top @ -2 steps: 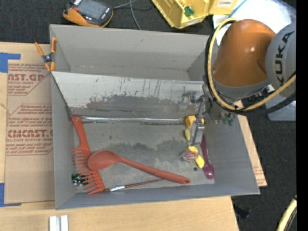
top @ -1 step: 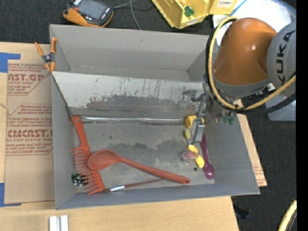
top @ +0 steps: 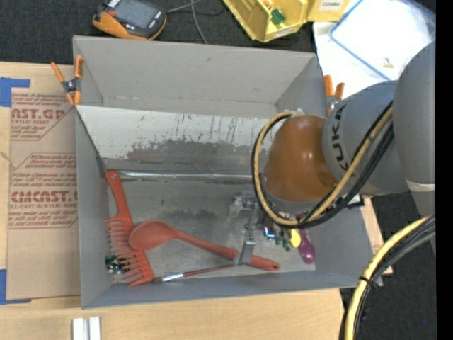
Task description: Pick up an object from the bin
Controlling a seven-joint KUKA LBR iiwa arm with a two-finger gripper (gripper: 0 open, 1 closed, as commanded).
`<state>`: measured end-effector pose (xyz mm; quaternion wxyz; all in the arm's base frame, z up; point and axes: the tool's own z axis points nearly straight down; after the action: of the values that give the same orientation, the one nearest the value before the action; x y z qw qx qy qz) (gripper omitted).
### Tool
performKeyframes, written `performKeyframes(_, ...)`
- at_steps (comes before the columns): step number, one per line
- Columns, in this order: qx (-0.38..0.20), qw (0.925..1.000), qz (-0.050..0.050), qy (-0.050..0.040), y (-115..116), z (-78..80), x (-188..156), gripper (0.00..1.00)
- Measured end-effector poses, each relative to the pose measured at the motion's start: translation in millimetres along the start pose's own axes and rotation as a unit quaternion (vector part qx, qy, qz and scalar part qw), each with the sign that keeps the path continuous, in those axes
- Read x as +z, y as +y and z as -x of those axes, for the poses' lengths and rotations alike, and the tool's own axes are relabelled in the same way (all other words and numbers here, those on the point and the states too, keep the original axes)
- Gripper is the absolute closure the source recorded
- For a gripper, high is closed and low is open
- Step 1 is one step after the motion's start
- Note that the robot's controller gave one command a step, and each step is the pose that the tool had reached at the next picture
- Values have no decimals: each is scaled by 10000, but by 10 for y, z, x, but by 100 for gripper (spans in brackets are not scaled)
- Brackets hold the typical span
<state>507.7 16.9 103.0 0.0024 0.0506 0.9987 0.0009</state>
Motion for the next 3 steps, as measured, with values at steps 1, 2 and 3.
performKeyframes(1,-733,9973,-9,-78,328,110,-590,0)
performKeyframes(2,-118,9999,-9,52,-74,-261,37,0)
performKeyframes(3,-267,9995,15,-149,-176,-240,321,0)
